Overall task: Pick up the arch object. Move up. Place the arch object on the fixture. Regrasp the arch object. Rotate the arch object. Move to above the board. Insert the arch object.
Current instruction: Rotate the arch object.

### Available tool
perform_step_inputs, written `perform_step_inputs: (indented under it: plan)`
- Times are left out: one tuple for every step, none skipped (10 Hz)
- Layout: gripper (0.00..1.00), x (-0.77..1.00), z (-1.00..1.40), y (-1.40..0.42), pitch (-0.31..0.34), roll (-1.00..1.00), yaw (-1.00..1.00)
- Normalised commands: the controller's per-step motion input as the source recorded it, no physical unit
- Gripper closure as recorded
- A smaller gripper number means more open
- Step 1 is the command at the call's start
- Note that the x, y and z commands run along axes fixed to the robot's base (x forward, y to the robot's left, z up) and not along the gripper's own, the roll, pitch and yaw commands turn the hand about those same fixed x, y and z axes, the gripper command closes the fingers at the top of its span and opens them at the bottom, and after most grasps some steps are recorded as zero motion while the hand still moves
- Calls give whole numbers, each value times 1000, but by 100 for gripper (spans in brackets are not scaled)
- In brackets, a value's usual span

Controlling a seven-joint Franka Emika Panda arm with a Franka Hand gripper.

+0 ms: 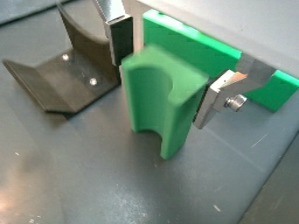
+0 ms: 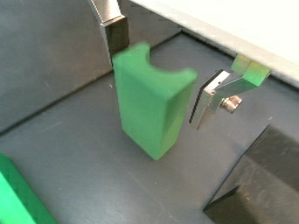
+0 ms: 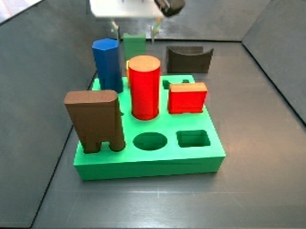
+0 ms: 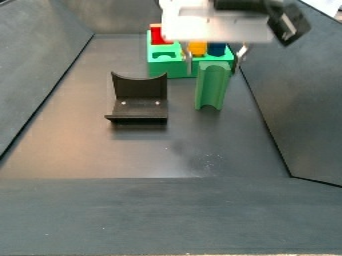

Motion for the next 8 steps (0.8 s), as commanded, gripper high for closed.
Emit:
perform_step_inputs:
  plan:
    - [0,-22,757,6,41,-26,-32]
    - [0,-17,590,10,46,-23,-32]
    - [0,-16,413,12,49,-20,-32]
    - [0,-13,234,15,54,-18,-32]
    - [0,0,0,83,4,-1,1000]
    - [0,10,-25,73,4,-1,1000]
    - [0,16,-15,50,4,-1,1000]
    - [0,18,-12,27,4,-1,1000]
